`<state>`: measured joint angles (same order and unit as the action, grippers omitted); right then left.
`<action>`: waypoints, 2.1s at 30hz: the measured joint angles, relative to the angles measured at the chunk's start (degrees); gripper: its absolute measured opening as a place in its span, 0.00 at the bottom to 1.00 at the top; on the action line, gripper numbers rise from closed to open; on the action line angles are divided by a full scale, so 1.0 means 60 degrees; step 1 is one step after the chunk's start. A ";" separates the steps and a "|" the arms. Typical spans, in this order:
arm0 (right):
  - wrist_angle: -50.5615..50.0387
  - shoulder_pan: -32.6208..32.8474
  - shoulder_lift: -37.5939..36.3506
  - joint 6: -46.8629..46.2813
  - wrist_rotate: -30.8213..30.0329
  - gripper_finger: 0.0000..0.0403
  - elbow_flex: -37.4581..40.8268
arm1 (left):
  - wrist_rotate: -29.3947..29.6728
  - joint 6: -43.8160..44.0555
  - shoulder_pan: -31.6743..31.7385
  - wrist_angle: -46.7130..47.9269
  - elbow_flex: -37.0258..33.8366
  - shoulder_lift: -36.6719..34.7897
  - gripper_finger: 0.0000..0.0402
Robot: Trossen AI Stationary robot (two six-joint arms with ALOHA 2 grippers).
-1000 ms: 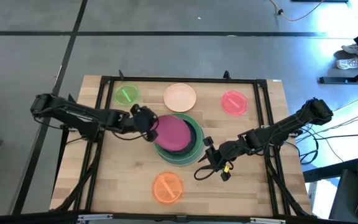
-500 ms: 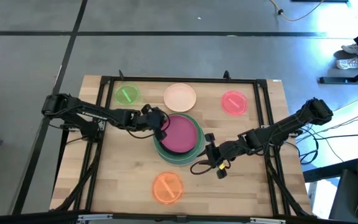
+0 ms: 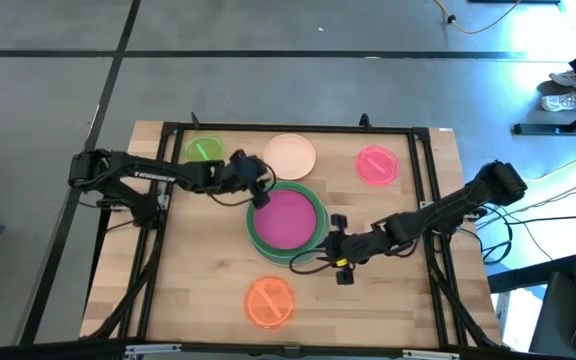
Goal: Stack plastic plates
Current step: Stack the white plate on top of the pink plate
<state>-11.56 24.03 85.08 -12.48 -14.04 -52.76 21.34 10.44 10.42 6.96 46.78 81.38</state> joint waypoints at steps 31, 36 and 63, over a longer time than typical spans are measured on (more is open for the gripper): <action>-0.0826 -0.0009 0.0503 -0.0694 -0.1079 0.32 0.0001 | -0.3883 0.1522 0.4745 -0.0963 0.1948 0.4646 0.28; -0.0844 -0.0007 0.0503 -0.0762 -0.1036 0.32 0.0001 | -0.3922 0.1401 0.4662 -0.0935 0.2109 0.4894 0.24; -0.1032 -0.0007 0.0499 -0.0839 -0.1014 0.32 0.0001 | -0.3911 0.0294 0.4613 -0.0996 0.2233 0.2873 0.04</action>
<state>-17.75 23.99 88.07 -17.51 -20.12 -52.75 -2.12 12.20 38.10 0.98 60.18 98.62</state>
